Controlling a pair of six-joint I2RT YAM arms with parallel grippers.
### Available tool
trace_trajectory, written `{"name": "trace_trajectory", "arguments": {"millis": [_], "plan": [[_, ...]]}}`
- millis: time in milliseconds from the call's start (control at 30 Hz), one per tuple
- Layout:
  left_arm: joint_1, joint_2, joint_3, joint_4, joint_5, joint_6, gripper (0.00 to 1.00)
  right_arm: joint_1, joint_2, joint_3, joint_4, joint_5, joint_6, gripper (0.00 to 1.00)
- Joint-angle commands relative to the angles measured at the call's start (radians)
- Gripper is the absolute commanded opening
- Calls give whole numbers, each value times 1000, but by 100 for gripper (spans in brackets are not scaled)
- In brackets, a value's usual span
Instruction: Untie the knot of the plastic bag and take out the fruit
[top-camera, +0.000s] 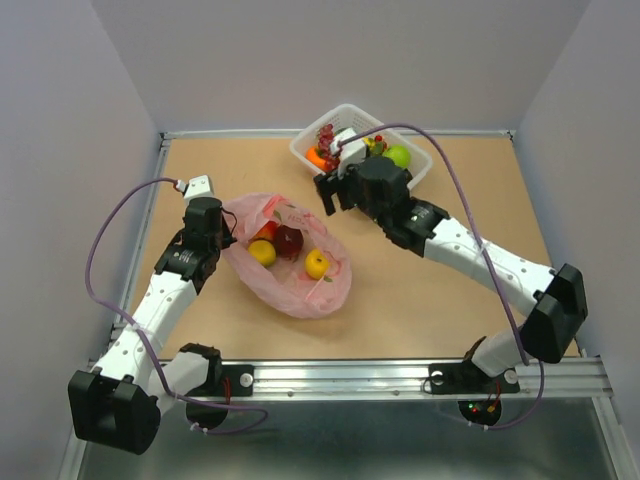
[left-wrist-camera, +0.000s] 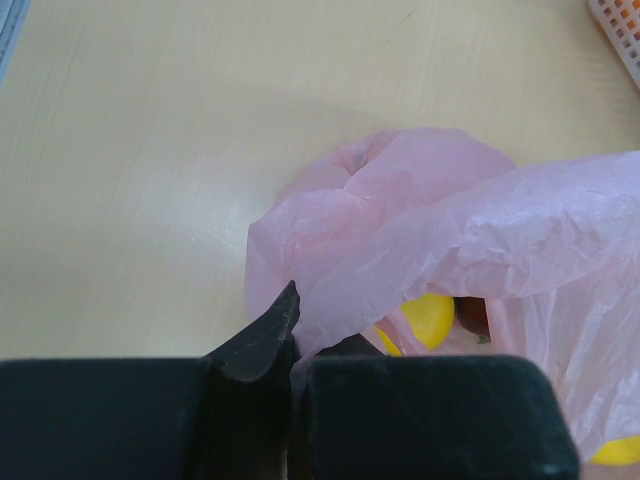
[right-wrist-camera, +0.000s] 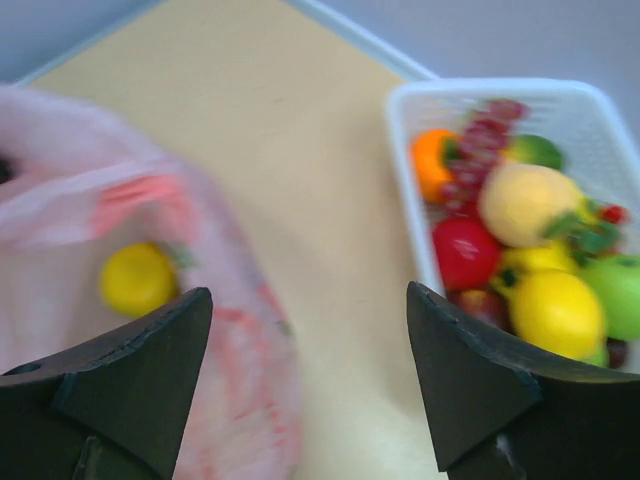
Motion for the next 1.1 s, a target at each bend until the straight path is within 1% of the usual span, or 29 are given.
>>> {"name": "trace_trajectory", "arguments": {"millis": [0, 100, 133, 233, 333, 500, 633, 700, 733, 800, 833, 900, 1067], "plan": [[3, -17, -8, 35, 7, 10, 12, 152, -14, -40, -43, -41, 28, 80], [3, -14, -9, 34, 7, 10, 12, 213, 9, -37, -49, -48, 45, 77], [3, -13, -9, 34, 7, 10, 12, 227, 20, -36, -50, -80, 52, 75], [3, -11, -9, 35, 8, 10, 12, 266, 70, -40, -52, -108, 86, 74], [3, -11, -11, 35, 7, 10, 12, 273, 118, -68, -50, -104, 88, 73], [5, -8, -12, 38, 19, 11, 12, 272, 173, -131, -44, -90, 152, 73], [3, -5, -14, 38, 25, 14, 12, 272, 201, -207, -29, -4, 202, 73], [5, -5, -12, 39, 27, 14, 12, 272, 207, -241, -6, 40, 224, 75], [3, -8, -12, 40, 28, 14, 12, 273, 208, -282, 23, 86, 250, 78], [3, -7, -12, 40, 28, 14, 12, 273, 210, -318, 54, 117, 275, 81], [3, -8, -12, 40, 30, 14, 12, 272, 210, -336, 74, 142, 302, 86], [3, -5, -14, 40, 30, 16, 12, 273, 211, -382, 121, 156, 322, 91], [3, -2, -14, 42, 36, 17, 12, 272, 239, -421, 181, 175, 350, 92]]}}
